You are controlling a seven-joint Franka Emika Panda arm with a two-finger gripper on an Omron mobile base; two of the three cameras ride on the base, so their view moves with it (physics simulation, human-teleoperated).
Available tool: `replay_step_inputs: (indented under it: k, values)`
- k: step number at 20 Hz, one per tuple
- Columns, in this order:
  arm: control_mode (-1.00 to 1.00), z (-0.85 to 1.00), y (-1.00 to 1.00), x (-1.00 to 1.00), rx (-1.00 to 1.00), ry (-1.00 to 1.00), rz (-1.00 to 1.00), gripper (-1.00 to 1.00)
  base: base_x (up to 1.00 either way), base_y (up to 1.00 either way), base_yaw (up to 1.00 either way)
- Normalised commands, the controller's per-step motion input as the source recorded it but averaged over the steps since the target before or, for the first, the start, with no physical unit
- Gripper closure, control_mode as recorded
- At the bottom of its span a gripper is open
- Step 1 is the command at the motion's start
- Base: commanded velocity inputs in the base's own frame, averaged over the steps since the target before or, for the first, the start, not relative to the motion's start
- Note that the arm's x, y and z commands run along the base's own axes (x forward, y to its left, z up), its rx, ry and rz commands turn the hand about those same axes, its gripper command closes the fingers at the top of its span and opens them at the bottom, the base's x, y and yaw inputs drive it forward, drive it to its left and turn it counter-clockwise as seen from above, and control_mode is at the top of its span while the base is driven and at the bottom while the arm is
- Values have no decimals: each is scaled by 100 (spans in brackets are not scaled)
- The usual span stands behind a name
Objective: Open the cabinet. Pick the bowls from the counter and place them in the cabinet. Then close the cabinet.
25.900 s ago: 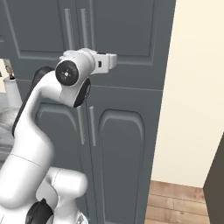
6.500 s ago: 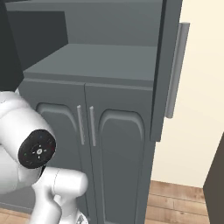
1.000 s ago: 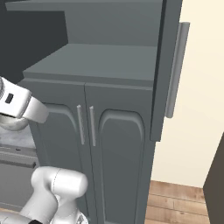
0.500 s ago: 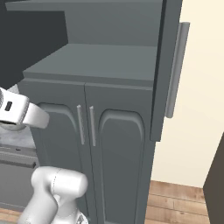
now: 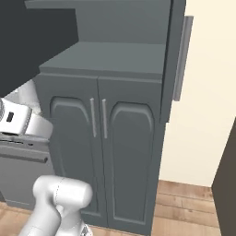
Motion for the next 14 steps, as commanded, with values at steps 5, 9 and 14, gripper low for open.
replay_step_inputs:
  k: [5, 9, 14]
  values:
    - [100, 0, 0, 0, 0, 0, 0, -100, -100, 8, 0]
    - [100, 0, 0, 0, 0, 0, 0, -100, -85, 86, 0]
    - [100, 0, 0, 0, 0, 0, 0, -100, -11, 100, -6]
